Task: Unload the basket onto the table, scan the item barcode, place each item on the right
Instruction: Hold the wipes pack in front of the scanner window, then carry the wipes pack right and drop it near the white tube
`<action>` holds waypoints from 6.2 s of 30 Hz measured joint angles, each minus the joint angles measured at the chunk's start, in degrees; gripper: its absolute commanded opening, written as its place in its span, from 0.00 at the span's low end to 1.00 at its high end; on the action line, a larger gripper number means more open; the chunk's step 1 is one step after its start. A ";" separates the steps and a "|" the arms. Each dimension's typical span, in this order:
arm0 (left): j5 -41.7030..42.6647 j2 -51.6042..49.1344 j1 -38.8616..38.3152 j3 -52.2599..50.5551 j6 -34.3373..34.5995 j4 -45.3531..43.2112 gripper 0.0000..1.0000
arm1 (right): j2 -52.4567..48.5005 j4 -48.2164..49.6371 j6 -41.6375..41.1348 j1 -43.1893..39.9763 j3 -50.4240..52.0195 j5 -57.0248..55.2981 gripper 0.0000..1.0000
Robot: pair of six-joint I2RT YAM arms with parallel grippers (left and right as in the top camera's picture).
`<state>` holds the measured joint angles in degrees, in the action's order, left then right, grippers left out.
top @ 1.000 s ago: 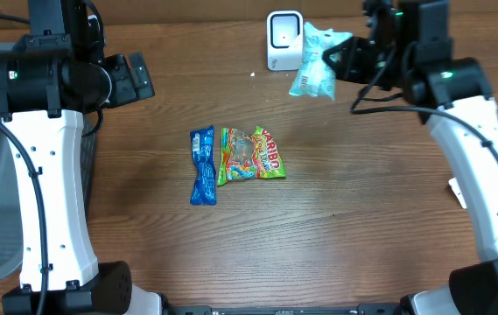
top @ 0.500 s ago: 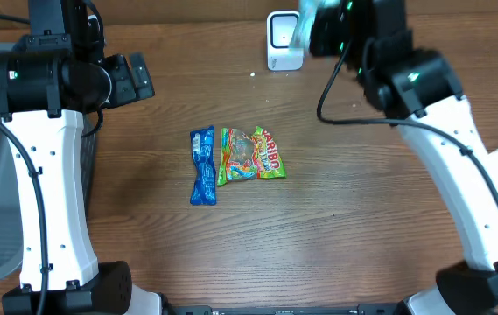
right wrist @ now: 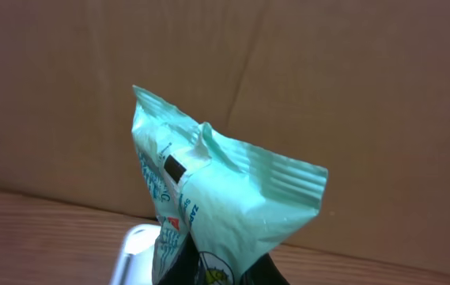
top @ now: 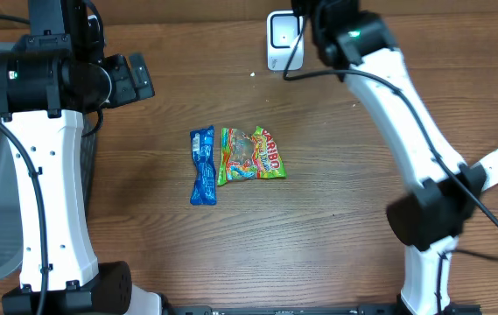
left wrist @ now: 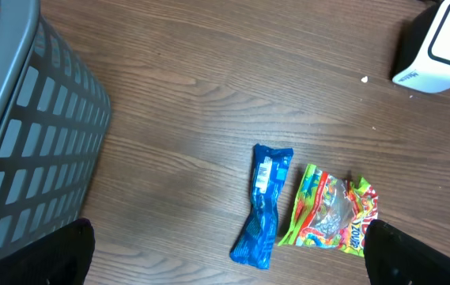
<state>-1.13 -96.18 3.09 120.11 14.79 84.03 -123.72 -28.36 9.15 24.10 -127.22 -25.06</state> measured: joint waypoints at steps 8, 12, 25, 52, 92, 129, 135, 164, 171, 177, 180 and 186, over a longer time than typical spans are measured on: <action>0.00 0.00 0.00 0.00 0.00 0.02 1.00 | -8.85 11.93 11.93 0.00 0.09 -3.08 0.04; 0.00 0.00 0.00 0.00 0.00 0.00 1.00 | -10.88 14.62 18.78 0.00 0.09 -3.23 0.04; 0.00 0.00 0.00 0.00 0.00 0.02 1.00 | -17.03 25.86 32.37 0.04 0.09 -2.23 0.04; 0.00 0.00 0.00 0.00 0.00 0.02 1.00 | -22.18 28.30 58.21 1.03 0.09 5.75 0.04; 0.00 0.00 -0.09 0.00 0.00 0.02 1.00 | -22.18 43.28 56.30 1.49 0.11 -1.16 0.04; 0.00 0.00 -0.09 0.00 0.00 0.04 1.00 | -22.18 27.71 15.78 1.62 0.15 -23.39 0.04; 0.00 0.00 -0.11 0.00 0.00 0.04 1.00 | -22.18 27.26 14.36 2.19 0.15 -23.32 0.04; 0.00 0.00 -0.09 0.00 0.00 0.02 1.00 | -22.21 21.75 30.40 7.58 0.15 -23.19 0.04; 0.00 0.00 -0.09 0.00 0.00 0.04 1.00 | -20.57 2.62 31.08 14.88 0.17 -22.49 0.04; 0.00 0.00 -0.09 0.02 0.00 0.00 1.00 | -13.92 -23.80 20.35 15.26 0.28 -10.23 0.04; 0.00 0.00 -0.11 0.04 0.00 0.07 1.00 | -8.79 -32.28 13.09 13.99 0.39 -1.81 0.04; 0.00 0.00 -0.09 0.04 0.00 0.02 0.99 | 2.23 -43.95 -0.55 7.54 0.11 17.00 0.04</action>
<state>-1.13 -96.18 3.01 120.16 14.79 84.05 -121.49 -72.31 8.60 31.64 -127.11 -8.05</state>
